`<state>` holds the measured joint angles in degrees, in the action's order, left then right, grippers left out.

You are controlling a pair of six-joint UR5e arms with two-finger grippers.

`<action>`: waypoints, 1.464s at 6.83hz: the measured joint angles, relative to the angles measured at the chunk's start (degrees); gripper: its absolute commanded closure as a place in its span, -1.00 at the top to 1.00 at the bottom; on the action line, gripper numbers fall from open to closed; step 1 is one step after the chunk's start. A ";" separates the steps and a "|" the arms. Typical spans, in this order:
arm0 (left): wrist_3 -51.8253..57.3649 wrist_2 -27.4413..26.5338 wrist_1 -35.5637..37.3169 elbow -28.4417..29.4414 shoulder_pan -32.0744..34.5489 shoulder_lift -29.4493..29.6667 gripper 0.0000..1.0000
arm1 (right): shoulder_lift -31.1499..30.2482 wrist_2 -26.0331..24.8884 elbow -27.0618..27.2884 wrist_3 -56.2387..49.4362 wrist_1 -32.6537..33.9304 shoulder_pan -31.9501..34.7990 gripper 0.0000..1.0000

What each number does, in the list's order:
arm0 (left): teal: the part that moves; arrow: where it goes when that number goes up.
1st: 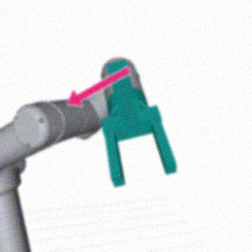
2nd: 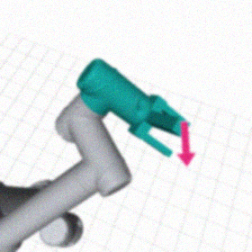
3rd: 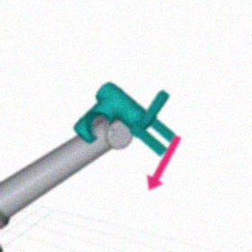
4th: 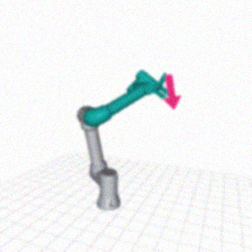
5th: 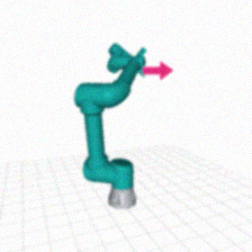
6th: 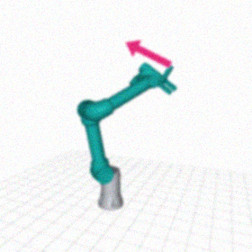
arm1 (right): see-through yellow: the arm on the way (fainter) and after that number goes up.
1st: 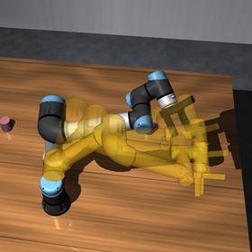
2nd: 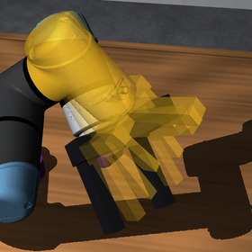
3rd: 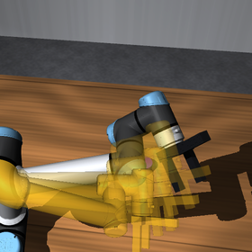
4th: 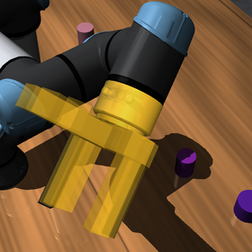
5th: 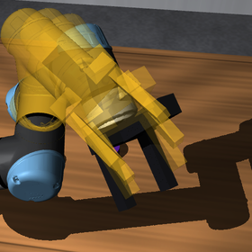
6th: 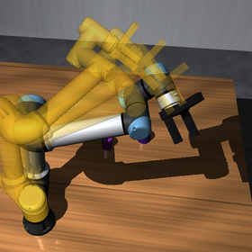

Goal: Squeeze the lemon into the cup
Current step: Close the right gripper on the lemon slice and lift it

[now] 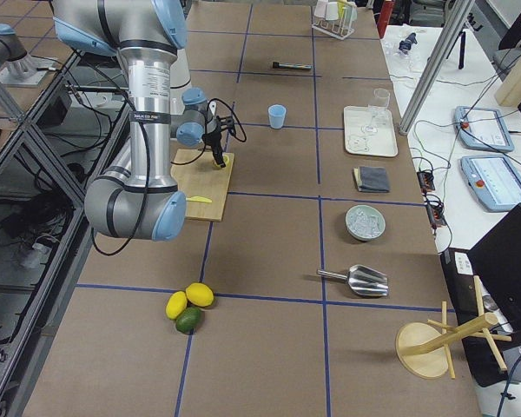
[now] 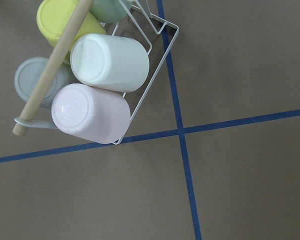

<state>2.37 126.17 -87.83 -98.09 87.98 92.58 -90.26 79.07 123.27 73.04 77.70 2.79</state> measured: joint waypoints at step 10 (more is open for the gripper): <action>0.00 0.01 0.03 -0.70 0.08 -0.39 1.00 | 0.62 0.06 -0.52 0.00 0.00 -0.01 0.53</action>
<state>2.37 126.18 -87.80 -98.78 88.06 92.20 -89.64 79.12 122.74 73.04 77.70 2.78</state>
